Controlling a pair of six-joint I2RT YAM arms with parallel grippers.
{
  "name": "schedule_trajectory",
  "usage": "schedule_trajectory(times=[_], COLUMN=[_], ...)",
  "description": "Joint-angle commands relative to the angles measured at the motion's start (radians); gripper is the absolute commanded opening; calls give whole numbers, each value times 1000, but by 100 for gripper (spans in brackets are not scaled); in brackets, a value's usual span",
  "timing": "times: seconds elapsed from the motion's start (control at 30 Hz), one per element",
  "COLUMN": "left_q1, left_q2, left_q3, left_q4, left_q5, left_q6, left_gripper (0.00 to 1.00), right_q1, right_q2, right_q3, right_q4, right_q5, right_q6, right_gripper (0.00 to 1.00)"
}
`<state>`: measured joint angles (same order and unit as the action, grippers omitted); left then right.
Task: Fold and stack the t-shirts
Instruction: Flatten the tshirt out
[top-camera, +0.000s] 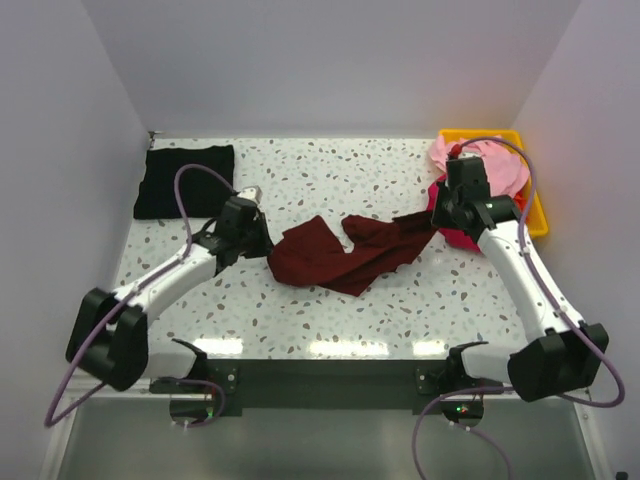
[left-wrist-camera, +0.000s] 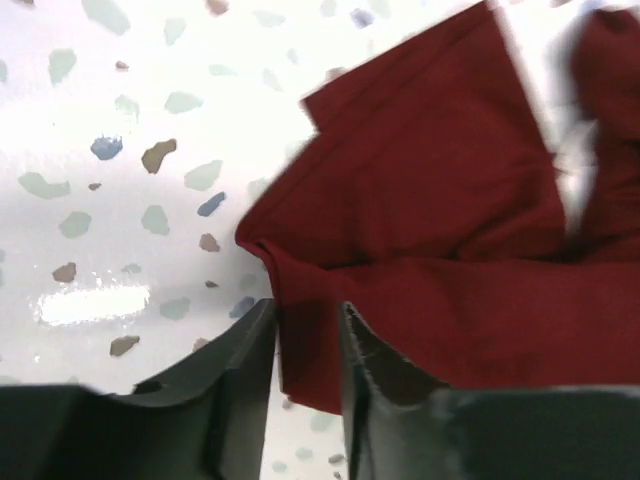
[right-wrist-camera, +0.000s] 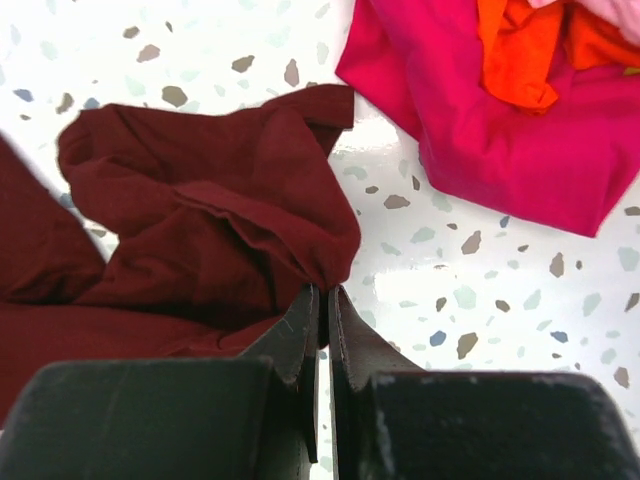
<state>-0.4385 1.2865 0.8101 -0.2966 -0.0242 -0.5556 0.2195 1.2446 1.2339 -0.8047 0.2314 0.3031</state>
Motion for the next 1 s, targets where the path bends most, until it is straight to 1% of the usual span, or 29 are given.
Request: schedule_trajectory(times=[0.0,0.03,0.07,0.13,0.17,0.23,0.33,0.37,0.47,0.57,0.6,0.63,0.67,0.7,0.83,0.97], left_q1=[14,14,12,11,9,9,-3,-23,-90,-138,-146,-152,-161,-166,-174,-174], left_q2=[166,197,236,234,200,156,44,-23,-119,-130,-127,-125,-125,-127,-121,-27], left_q3=[38,52,79,80,55,15,-93,-164,-279,-328,-333,-336,-338,-339,-350,-318], left_q4=[109,116,116,125,141,151,168,197,240,225,225,221,217,215,240,281], left_q5=[-94,-95,-98,-94,-92,-95,-92,-82,-68,-83,-85,-86,-86,-89,-120,-122], left_q6=[55,59,60,54,49,42,22,17,-6,-38,-46,-49,-50,-55,-49,-29], left_gripper=[40,50,65,75,78,79,79,79,77,77,75,73,68,66,67,67], right_q1=[-16,-19,-20,-22,-22,-22,-22,-23,-23,-23,-22,-25,-23,-23,-23,-23], right_q2=[59,71,82,105,107,99,96,98,96,95,93,93,95,92,78,72], right_q3=[-40,-50,-62,-71,-85,-102,-117,-119,-126,-129,-131,-129,-131,-129,-142,-142], right_q4=[97,122,125,134,139,154,157,159,163,167,170,171,170,167,165,157], right_q5=[-37,-46,-49,-50,-50,-49,-53,-53,-64,-75,-76,-79,-80,-80,-83,-83], right_q6=[-4,5,7,10,11,11,11,13,16,21,22,24,21,24,22,22], right_gripper=[0,0,0,0,0,0,0,0,0,0,0,0,0,0,0,0])
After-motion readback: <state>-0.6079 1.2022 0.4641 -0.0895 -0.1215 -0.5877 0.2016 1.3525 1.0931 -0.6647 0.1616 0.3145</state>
